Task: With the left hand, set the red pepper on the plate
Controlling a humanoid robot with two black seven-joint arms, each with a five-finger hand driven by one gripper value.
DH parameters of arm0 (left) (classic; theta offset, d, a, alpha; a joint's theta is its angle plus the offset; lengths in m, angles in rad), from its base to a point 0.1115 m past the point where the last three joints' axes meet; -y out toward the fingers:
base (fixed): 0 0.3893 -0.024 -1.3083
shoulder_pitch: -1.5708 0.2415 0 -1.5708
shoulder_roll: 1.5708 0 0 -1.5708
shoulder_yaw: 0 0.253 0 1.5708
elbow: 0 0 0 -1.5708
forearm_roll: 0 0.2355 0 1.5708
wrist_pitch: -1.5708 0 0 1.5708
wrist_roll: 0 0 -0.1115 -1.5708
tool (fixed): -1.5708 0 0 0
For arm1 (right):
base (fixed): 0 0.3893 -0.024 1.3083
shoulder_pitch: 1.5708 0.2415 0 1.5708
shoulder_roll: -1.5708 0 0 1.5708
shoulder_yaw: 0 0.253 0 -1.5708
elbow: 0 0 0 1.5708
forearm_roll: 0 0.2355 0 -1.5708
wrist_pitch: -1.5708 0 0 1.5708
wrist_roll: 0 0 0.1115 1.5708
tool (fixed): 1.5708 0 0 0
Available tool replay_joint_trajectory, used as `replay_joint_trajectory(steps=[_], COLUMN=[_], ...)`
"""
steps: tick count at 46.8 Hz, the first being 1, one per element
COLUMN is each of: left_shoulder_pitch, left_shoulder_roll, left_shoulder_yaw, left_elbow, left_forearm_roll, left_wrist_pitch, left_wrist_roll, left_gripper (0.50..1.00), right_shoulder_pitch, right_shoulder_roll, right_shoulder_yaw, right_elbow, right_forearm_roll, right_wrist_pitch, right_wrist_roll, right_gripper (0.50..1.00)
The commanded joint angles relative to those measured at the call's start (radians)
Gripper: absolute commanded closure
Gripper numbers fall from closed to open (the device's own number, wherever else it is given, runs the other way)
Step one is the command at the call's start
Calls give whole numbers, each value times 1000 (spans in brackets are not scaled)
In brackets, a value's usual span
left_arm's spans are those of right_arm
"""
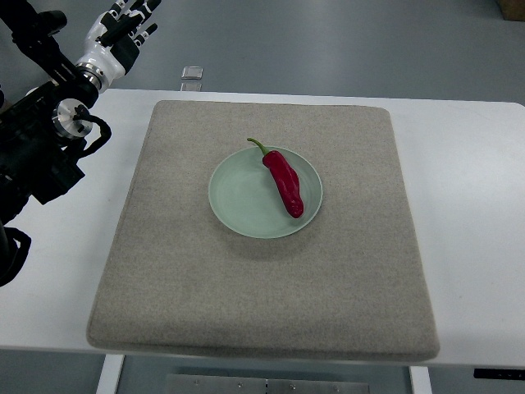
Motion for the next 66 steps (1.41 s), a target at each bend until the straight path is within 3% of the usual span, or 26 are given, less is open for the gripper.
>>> replay_joint_trajectory(steps=[1,66], left_shoulder_pitch=[18,50], left_shoulder_roll=[-6,-37], left_shoulder_yaw=[-5,-33], left_elbow=[-2,-9], left_forearm_roll=[0,19], left_wrist_pitch=[4,4], left_wrist_roll=[0,0], left_gripper=[508,508], right_shoulder_pitch=[0,-2], right_shoulder_roll=[0,0], right_shoulder_yaw=[0,-2], right_elbow=[0,17], right_forearm_roll=[0,-9], right_wrist_pitch=[0,17], right_wrist_roll=[0,0], right_gripper=[568,568])
